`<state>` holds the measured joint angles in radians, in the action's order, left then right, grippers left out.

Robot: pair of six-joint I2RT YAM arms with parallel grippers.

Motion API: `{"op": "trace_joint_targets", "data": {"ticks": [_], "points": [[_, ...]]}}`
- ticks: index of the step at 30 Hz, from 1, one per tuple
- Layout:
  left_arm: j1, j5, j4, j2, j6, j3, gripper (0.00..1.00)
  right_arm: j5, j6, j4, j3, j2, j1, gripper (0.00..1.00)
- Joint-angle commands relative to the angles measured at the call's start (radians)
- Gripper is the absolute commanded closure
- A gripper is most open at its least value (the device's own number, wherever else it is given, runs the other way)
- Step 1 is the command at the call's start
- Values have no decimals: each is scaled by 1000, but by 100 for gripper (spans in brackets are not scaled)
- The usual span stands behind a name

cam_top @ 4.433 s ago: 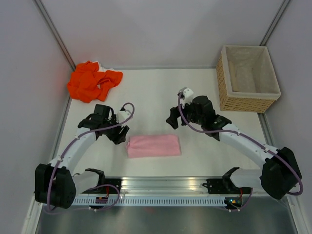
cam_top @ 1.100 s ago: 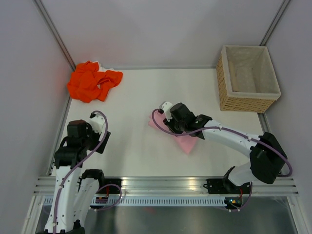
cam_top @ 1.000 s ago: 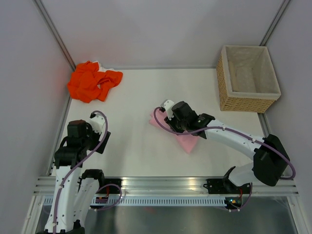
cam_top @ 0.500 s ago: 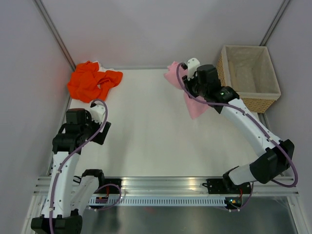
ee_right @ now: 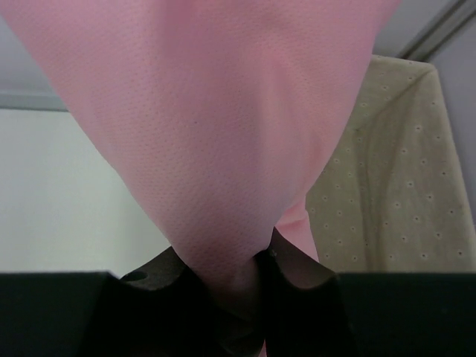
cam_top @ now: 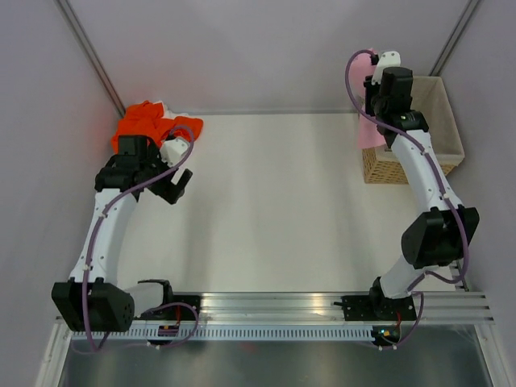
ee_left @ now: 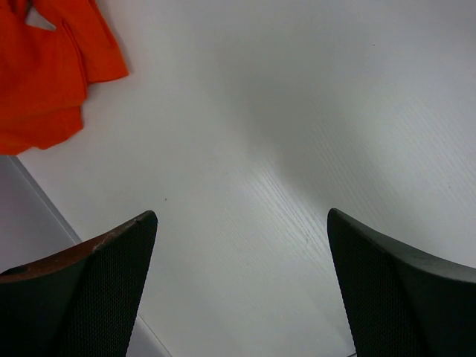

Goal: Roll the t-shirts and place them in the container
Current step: Place the rolled tshirt into the container

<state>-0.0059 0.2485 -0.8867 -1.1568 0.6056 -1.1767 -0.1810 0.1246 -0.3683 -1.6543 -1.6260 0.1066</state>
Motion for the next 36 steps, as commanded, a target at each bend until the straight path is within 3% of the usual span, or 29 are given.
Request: {"op": "trace_joint_targets", "data": {"ticks": [1, 5, 8, 15, 19, 24, 30, 36], "points": [[3, 58, 32, -115, 66, -96, 2, -63, -19, 51, -143, -96, -83, 100], [4, 152, 37, -211, 1, -199, 2, -26, -46, -43, -333, -201, -168, 100], [3, 204, 64, -228, -41, -209, 2, -41, -4, -67, -384, -258, -199, 100], [4, 201, 166, -261, -105, -138, 1, -37, 47, -93, -486, -373, -315, 100], [4, 163, 169, -279, -118, -129, 1, -20, 171, -78, -505, -471, -324, 100], [3, 118, 169, -253, -118, -90, 1, -122, 268, -103, -605, -638, -340, 100], [4, 84, 167, -236, -121, -60, 0, -89, 239, -77, -644, -750, -351, 99], [3, 38, 157, -241, -116, -78, 0, -84, 118, -153, -708, -880, -351, 97]]}}
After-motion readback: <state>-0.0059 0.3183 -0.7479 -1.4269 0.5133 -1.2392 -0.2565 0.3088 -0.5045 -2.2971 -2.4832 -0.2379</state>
